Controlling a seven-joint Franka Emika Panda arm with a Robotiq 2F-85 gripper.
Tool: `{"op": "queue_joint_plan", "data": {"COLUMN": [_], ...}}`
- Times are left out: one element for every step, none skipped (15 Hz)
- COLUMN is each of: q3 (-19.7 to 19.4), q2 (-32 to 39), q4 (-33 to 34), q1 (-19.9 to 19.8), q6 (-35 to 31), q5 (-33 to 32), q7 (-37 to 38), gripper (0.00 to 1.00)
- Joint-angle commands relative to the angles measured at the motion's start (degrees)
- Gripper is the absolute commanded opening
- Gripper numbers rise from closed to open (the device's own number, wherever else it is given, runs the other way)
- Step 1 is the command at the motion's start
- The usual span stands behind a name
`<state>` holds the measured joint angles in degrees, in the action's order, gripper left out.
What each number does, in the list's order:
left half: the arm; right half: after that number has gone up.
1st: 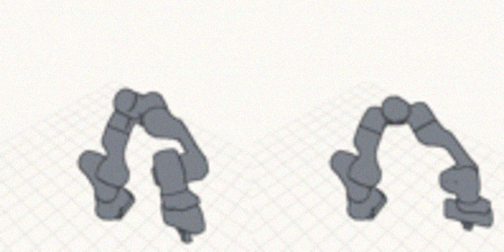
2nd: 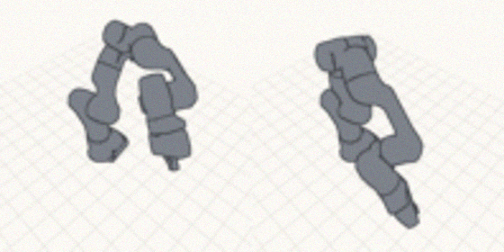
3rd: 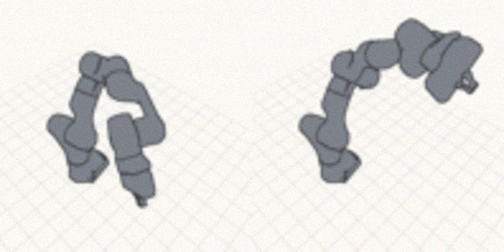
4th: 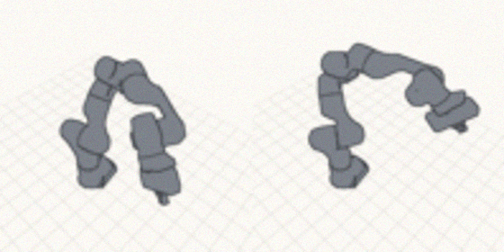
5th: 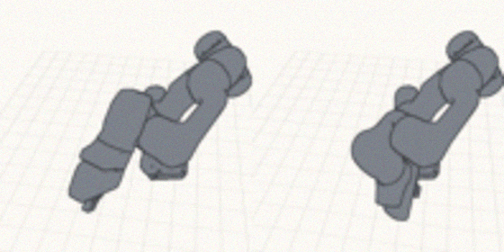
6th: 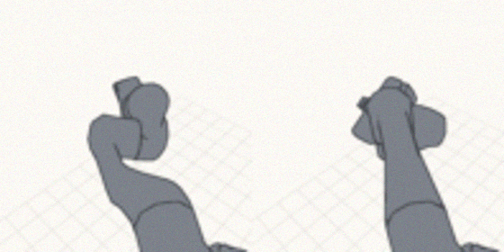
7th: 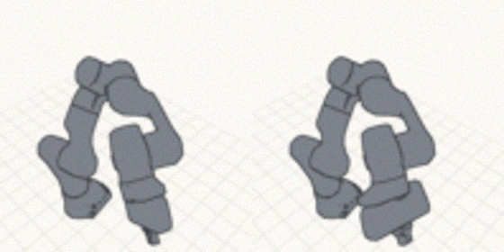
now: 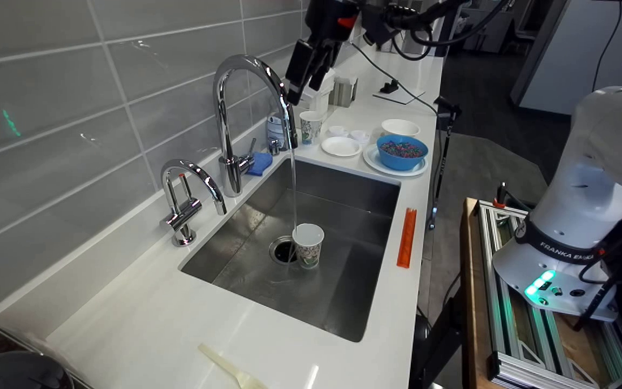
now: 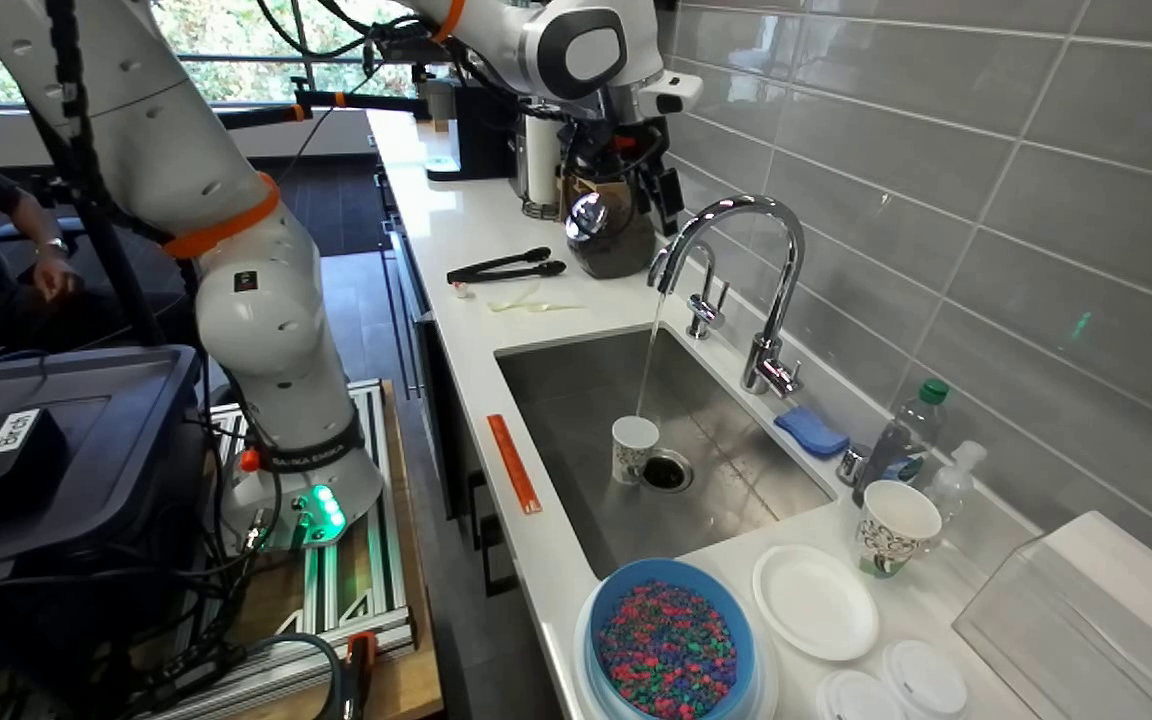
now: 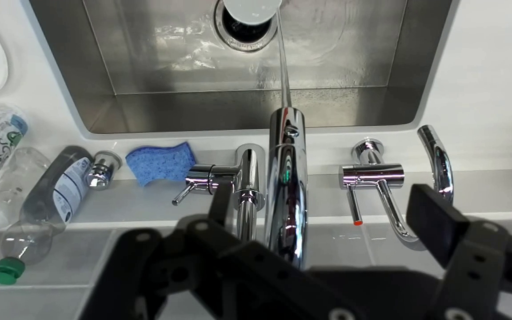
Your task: Turn the tap faucet to the left
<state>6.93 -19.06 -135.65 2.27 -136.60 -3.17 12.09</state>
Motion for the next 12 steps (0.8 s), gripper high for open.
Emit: {"op": "queue_joint_plan", "data": {"q3": [0.92, 1.02, 1.15, 1.28, 1.42, 1.52, 1.58, 1.62, 1.64, 1.66, 1.70, 1.67], "q2": [0.84, 1.11, 1.40, 1.70, 2.02, 2.21, 2.32, 2.50, 2.67, 2.75, 2.80, 2.88], "q4": [-1.33, -1.43, -1.49, -1.52, -1.55, -1.67, -1.79, -1.79, -1.73, -1.72, -1.73, -1.70], "q1": [-0.73, -0.72, -0.73, -0.71, -0.70, -0.72, -0.72, -0.74, -0.72, -0.75, -0.81, -0.78], "q6": [-3.55, -4.16, -4.73, -5.07, -5.51, -5.84, -6.09, -6.04, -6.01, -5.99, -6.05, -6.04], "q5": [-1.10, -1.22, -1.43, -1.52, -1.63, -1.67, -1.66, -1.63, -1.62, -1.63, -1.78, -1.72], "q7": [3.57, 4.01, 4.34, 4.59, 4.78, 4.96, 5.10, 5.32, 5.42, 5.66, 5.92, 5.94], "gripper": [1.00, 1.00, 1.00, 1.00, 0.99, 0.98, 0.98, 0.96, 0.90, 0.71, 0.68, 0.61]}}
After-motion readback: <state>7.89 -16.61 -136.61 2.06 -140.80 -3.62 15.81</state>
